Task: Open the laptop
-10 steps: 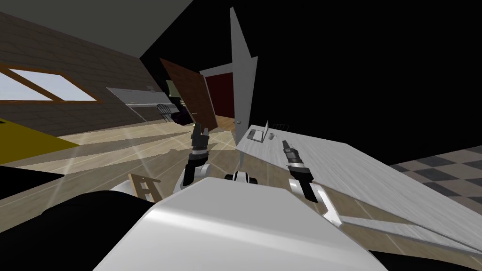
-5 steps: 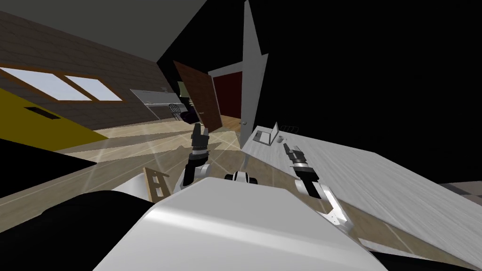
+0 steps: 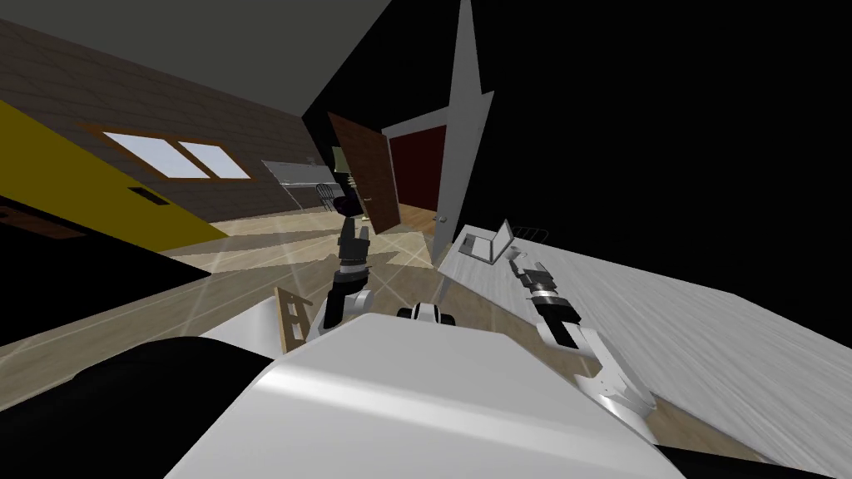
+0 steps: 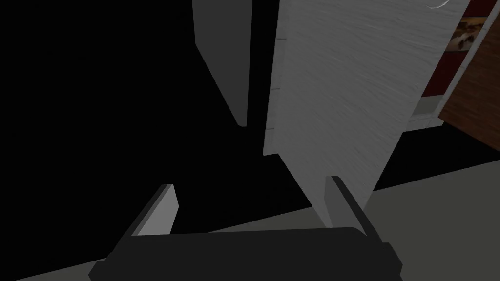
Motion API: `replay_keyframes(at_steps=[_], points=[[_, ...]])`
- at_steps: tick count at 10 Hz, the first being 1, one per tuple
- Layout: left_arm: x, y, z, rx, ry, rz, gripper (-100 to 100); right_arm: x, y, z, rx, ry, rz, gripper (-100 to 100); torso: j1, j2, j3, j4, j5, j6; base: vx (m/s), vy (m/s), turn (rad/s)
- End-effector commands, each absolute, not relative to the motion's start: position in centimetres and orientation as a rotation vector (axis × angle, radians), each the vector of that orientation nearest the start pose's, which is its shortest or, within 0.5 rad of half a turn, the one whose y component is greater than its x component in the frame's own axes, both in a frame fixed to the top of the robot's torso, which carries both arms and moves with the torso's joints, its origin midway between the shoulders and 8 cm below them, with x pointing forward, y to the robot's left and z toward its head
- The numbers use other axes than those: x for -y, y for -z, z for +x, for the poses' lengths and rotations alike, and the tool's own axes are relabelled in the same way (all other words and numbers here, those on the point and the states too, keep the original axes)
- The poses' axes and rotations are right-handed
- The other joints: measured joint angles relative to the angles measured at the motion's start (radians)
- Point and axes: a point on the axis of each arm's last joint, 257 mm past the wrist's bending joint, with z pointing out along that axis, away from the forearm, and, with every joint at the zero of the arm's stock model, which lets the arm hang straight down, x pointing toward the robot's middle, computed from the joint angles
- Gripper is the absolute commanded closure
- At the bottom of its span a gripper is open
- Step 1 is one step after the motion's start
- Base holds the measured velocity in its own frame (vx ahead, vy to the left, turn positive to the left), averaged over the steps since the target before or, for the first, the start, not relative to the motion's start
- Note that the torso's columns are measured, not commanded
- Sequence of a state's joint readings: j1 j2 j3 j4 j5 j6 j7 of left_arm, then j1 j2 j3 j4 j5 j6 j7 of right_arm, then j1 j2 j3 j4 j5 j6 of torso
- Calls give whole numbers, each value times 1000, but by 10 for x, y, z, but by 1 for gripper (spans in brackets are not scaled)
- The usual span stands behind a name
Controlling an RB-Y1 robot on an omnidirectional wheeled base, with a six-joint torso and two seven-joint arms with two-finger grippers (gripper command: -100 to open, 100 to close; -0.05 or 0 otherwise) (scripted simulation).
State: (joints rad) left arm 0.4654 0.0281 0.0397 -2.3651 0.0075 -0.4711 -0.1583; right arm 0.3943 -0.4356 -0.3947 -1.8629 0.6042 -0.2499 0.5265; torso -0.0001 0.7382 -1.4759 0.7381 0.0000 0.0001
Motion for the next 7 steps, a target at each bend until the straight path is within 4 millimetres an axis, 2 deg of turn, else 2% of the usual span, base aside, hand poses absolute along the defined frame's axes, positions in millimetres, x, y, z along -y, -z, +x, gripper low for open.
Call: replay_keyframes(at_steps=[1,2,3,7], points=[[-281,-68,330,-600,1151,-510,0,507,128,409,-1443,342,-70,-100,-2,1,1,0,-1,0,33,69,84],[-281,-68,330,-600,1151,-510,0,524,129,408,-1462,419,-103,-100,-2,1,1,0,-1,0,52,89,186],[-281,-68,330,-600,1151,-510,0,525,132,408,-1466,420,-100,-100,0,-1,0,0,0,-1,43,61,52],[-281,-68,330,-600,1151,-510,0,598,138,397,-1543,716,-212,-100,2,-1,-1,0,1,0,47,83,126]])
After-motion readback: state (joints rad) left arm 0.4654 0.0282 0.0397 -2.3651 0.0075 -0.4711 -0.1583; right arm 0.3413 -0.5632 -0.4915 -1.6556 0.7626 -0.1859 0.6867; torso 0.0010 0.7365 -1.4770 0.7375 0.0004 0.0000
